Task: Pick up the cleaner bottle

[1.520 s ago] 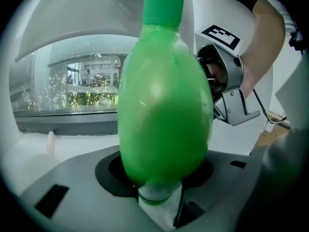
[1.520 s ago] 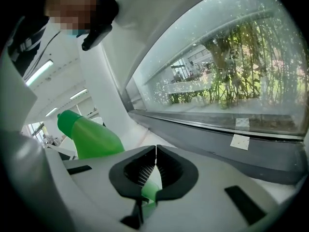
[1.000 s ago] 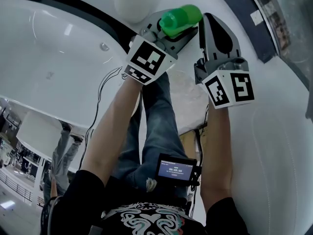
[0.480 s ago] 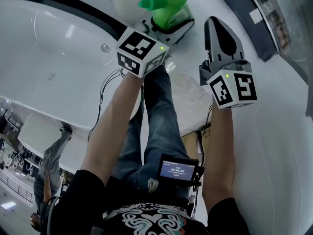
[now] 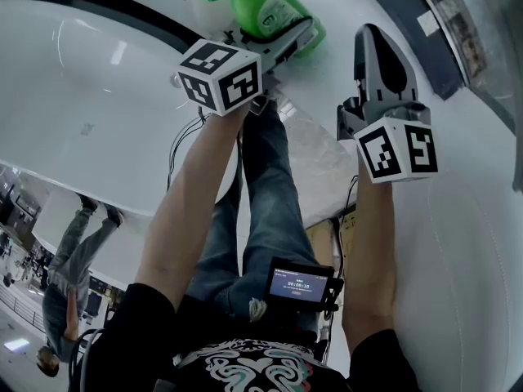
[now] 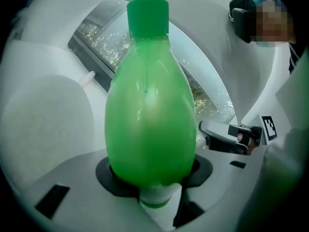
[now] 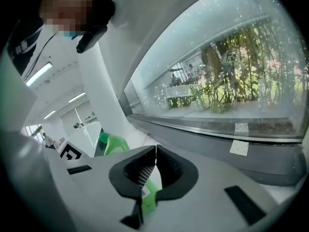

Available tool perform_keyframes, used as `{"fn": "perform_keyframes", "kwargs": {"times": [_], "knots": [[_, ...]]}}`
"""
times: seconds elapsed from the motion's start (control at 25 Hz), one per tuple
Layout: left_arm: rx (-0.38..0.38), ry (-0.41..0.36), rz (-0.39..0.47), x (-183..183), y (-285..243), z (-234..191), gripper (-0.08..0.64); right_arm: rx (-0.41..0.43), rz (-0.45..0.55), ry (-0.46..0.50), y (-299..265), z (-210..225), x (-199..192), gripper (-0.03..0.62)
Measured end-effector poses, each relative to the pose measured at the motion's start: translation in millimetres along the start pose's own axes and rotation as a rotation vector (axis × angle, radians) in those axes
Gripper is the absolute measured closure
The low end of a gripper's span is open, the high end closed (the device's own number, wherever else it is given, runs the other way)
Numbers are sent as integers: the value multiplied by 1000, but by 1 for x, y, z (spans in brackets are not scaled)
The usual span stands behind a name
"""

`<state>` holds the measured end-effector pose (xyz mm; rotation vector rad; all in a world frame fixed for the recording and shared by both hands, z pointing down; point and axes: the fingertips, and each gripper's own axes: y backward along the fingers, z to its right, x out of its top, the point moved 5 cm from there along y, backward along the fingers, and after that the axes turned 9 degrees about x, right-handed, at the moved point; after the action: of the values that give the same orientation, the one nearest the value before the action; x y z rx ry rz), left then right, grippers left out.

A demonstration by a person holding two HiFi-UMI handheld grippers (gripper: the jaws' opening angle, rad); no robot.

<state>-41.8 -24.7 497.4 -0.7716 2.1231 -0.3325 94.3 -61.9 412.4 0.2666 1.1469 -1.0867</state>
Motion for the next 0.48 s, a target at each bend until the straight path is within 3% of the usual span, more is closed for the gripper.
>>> {"fn": "perform_keyframes", "kwargs": {"times": [0.32,0.48], "knots": [[-18,194,34,-4,4,-10,359,-27,61,-7,5,1,19,565],[-53,251,60,-7,6,-7,360,-65,68,6,10,4,19,565]]}}
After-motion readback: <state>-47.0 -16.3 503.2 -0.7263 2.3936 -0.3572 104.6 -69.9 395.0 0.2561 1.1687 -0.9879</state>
